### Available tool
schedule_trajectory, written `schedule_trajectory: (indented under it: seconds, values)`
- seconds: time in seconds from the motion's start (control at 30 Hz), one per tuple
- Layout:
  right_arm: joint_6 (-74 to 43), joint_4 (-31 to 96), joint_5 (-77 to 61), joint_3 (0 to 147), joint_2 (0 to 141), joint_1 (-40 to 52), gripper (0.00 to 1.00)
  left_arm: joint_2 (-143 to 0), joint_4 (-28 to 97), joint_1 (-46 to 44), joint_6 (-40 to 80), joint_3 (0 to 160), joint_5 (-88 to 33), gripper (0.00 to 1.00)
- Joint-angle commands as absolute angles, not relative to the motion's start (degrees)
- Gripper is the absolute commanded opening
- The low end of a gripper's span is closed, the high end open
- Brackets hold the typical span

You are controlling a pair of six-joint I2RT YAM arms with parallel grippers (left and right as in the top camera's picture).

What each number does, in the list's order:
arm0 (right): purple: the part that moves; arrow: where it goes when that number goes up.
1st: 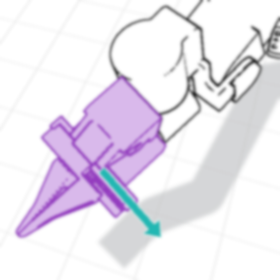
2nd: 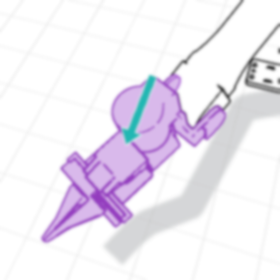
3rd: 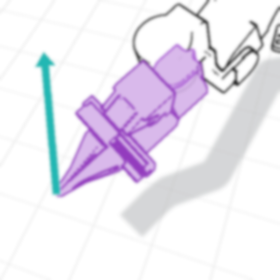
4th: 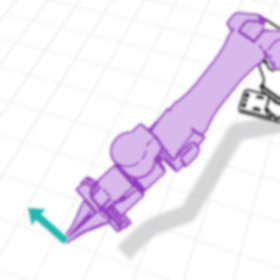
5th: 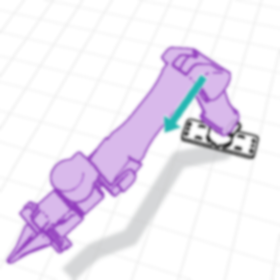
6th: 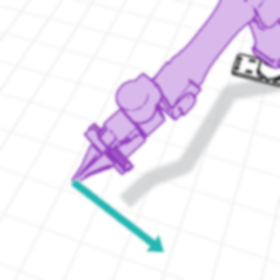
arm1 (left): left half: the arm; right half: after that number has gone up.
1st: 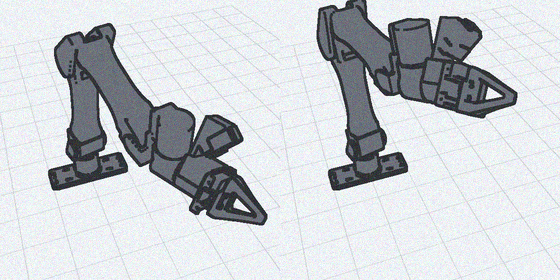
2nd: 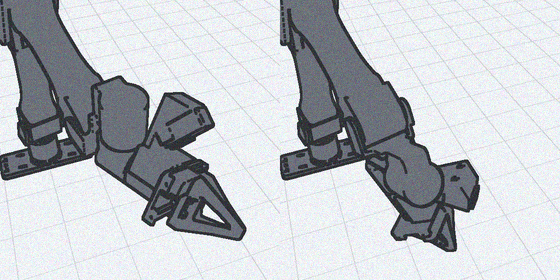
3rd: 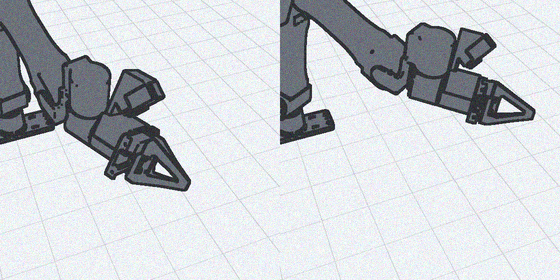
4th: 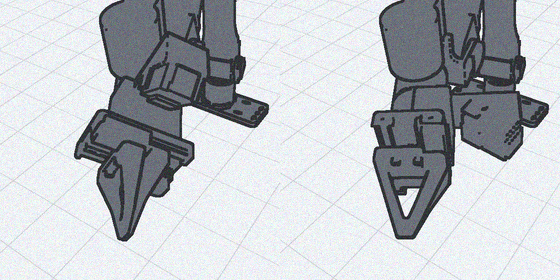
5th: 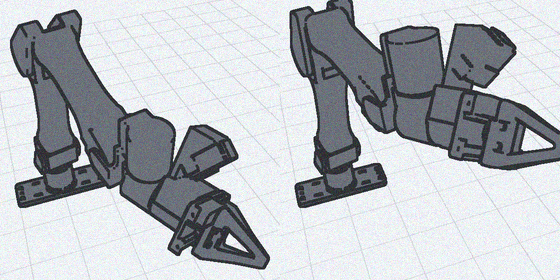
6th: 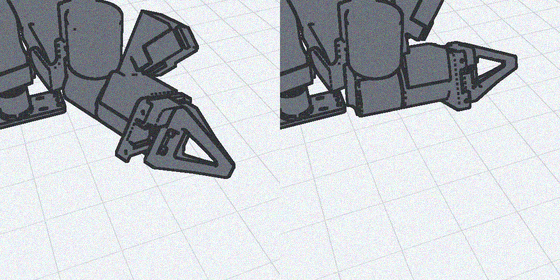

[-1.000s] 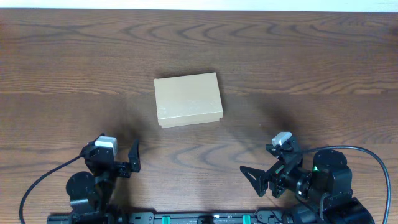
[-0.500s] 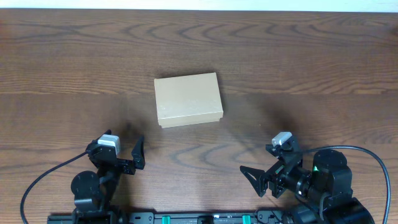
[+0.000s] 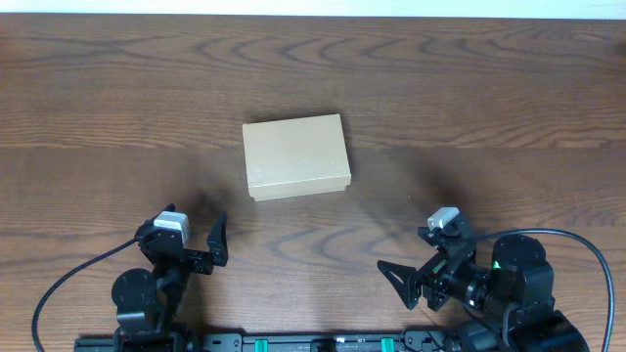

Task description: Pack container

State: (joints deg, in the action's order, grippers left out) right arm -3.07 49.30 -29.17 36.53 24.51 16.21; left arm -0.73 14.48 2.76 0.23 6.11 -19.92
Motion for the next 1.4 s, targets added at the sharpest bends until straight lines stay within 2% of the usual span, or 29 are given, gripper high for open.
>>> schedule_trajectory:
  seconds: [0.0,0.27,0.47,0.7,0.87,1.37]
  values:
    - [-3.77,49.32,-30.0,36.27,24.38,16.58,0.99,-0.25,14.5,2.61,0.86,4.64,-19.49,0.96]
    - [-1.13,48.03,-17.89,32.23,20.78,17.37,0.99,-0.25,14.5,2.61,0.86,4.64,-19.49,0.95]
    - [-1.43,42.76,-22.0,23.07,8.34,20.05,0.99,-0.25,14.5,2.61,0.86,4.64,-19.49,0.96]
    - [-5.96,35.2,-22.74,13.63,0.6,21.1,0.99,-0.25,14.5,2.61,0.86,4.64,-19.49,0.95]
    - [-12.95,32.6,-22.63,8.67,0.27,21.32,0.99,-0.25,14.5,2.61,0.86,4.64,-19.49,0.95]
    - [-13.23,32.49,-22.5,8.78,0.32,21.52,0.99,-0.25,14.5,2.61,0.86,4.64,-19.49,0.95]
